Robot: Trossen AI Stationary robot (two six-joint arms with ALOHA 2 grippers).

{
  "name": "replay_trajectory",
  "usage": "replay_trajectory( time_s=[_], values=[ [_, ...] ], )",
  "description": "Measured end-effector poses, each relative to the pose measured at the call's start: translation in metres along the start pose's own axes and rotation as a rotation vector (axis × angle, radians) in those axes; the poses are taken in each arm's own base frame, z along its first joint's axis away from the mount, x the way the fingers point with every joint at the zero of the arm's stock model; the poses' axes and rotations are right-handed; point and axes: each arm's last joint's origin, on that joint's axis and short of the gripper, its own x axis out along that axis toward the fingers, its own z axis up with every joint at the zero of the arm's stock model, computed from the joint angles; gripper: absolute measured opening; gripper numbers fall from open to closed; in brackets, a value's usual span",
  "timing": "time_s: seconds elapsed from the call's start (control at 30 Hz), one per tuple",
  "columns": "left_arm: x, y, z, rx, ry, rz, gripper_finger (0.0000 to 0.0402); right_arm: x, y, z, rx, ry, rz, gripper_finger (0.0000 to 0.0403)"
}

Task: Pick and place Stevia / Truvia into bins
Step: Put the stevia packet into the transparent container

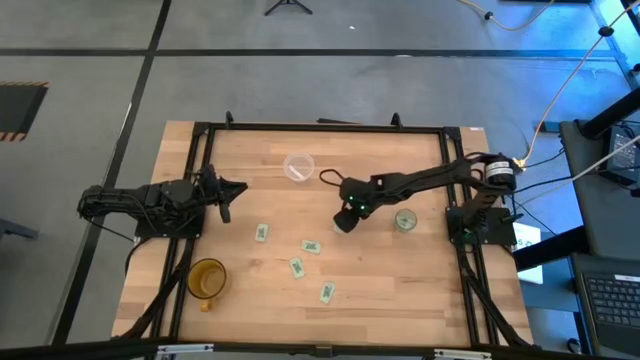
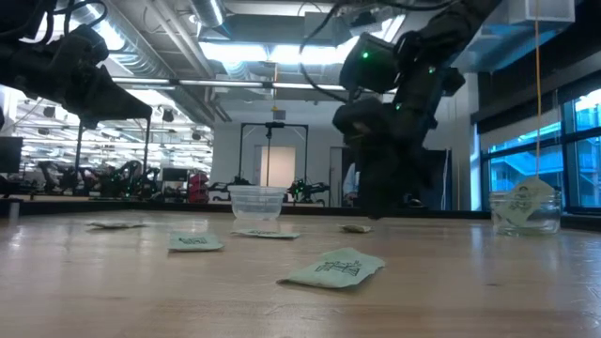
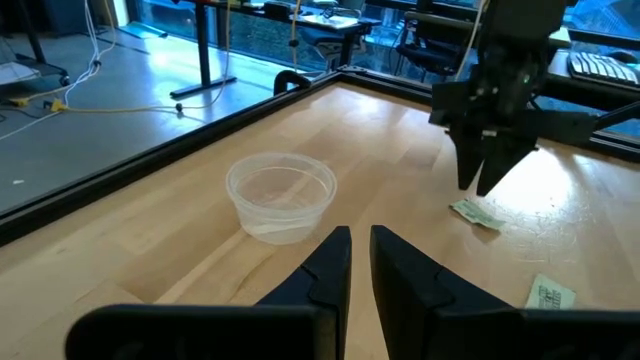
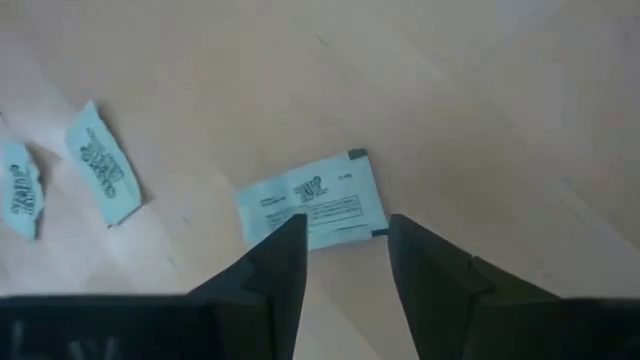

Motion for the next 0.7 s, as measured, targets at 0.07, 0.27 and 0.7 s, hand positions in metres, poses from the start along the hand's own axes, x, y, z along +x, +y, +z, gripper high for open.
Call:
replay_trajectory(
  time_s=[0.07,0.27,0.7],
  values=[
    [0.0,0.0,0.0,0.0,0.0,0.0,0.0036,0.005,-0.001,0.0,0.0,0.003,-0.003,0.0145],
    [0.0,0.0,0.0,0.0,0.0,0.0,0.0036,0.012,-0.004,-0.001,-0.001,0.022,-0.022,0.0145],
    [0.0,0.0,0.0,0.002,0.004,0.002,0.0036,0.018,-0.005,-0.004,-0.018,0.053,-0.031,0.0145]
  ],
)
